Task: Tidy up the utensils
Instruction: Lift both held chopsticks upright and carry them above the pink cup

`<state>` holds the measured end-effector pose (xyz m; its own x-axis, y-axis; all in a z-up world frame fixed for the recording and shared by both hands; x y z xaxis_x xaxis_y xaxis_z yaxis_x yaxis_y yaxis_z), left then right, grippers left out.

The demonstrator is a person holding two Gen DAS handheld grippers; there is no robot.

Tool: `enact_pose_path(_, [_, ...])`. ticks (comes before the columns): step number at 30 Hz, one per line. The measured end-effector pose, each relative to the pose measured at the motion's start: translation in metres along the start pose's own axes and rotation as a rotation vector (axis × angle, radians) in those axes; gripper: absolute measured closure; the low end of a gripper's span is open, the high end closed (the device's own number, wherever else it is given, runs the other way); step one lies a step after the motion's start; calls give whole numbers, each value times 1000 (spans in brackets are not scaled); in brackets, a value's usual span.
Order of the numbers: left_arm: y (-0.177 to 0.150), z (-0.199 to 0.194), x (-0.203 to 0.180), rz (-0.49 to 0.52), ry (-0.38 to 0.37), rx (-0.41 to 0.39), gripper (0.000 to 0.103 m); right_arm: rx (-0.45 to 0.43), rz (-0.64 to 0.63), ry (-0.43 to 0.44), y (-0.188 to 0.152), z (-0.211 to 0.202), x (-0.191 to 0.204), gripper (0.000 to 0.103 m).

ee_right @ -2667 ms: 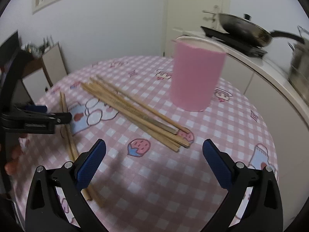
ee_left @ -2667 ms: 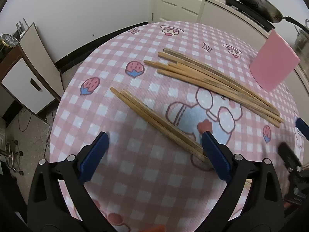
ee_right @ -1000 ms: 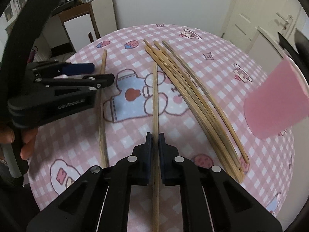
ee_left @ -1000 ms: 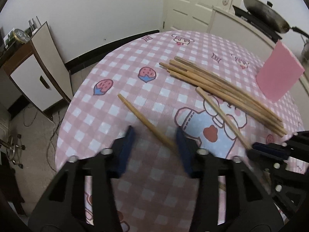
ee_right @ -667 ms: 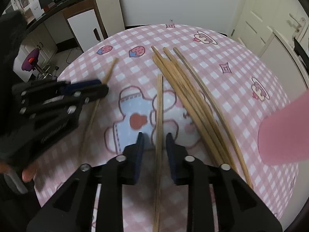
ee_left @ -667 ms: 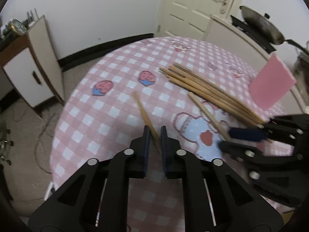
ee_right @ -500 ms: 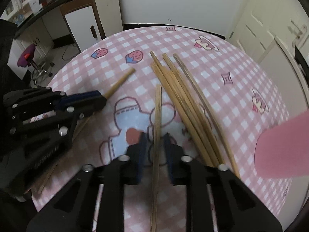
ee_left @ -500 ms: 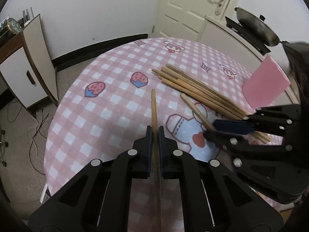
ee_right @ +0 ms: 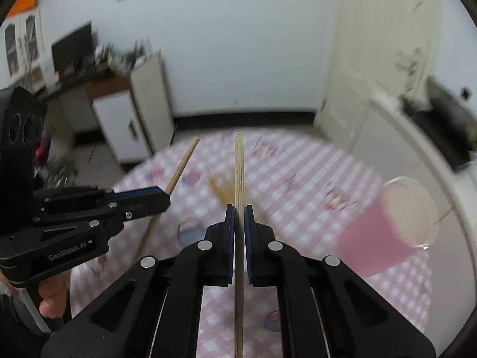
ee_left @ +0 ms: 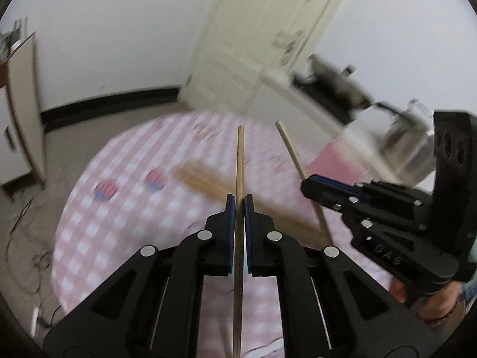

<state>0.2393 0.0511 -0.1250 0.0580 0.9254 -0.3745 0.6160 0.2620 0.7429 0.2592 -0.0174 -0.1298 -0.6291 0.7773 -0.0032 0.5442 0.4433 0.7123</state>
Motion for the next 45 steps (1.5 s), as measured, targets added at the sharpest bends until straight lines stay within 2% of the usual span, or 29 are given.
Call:
enact_pose_path(2, [17, -8, -21, 29, -45, -58, 97, -77, 19, -22, 12, -19, -5, 98])
enact_pose_path(6, [51, -21, -61, 110, -68, -187, 97, -252, 61, -70, 35, -64, -23, 98])
enact_pose_path(8, [62, -26, -75, 130, -98, -217, 97, -338, 74, -97, 46, -83, -32, 98])
enact_pose_path(11, [77, -27, -95, 164, -113, -241, 97, -407, 94, -120, 55, -99, -43, 98])
enact_pose_path(17, [111, -35, -128, 203, -168, -329, 97, -608, 132, -200, 82, -124, -79, 98])
enact_pose_path(20, [124, -41, -142, 233, -170, -347, 97, -661, 142, -209, 90, -126, -89, 98])
enact_pose_path(22, [132, -52, -151, 262, -161, -392, 97, -712, 156, -219, 93, -135, -102, 98])
enact_pose_path(25, [142, -54, -162, 274, -185, -420, 97, -785, 131, -261, 100, -139, -114, 98])
enact_pose_path(29, [151, -40, -167, 284, -180, -463, 97, -835, 135, -291, 100, -128, -133, 98])
enact_pose_path(35, [161, -13, -176, 276, -192, -534, 97, -852, 175, -317, 93, -112, -159, 98])
enact_pose_path(41, [151, 31, -171, 267, -191, -463, 97, -880, 221, -316, 83, -110, -178, 98])
enact_pose_path(45, [136, 44, -160, 274, -178, -430, 97, -891, 252, -296, 83, -111, -184, 98])
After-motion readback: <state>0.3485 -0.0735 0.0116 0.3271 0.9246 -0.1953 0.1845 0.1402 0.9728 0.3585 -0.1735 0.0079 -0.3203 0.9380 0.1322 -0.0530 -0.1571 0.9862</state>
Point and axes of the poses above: each gripper's, at about its wrist camera, not at the fingertips, and z roughly the way its jaws point, x to its left, y to its top, the point moved 9 cm from there along z, roughly the way its jaws point, and after that the axes turned 3 degrees about z, right-handed, at the moved point
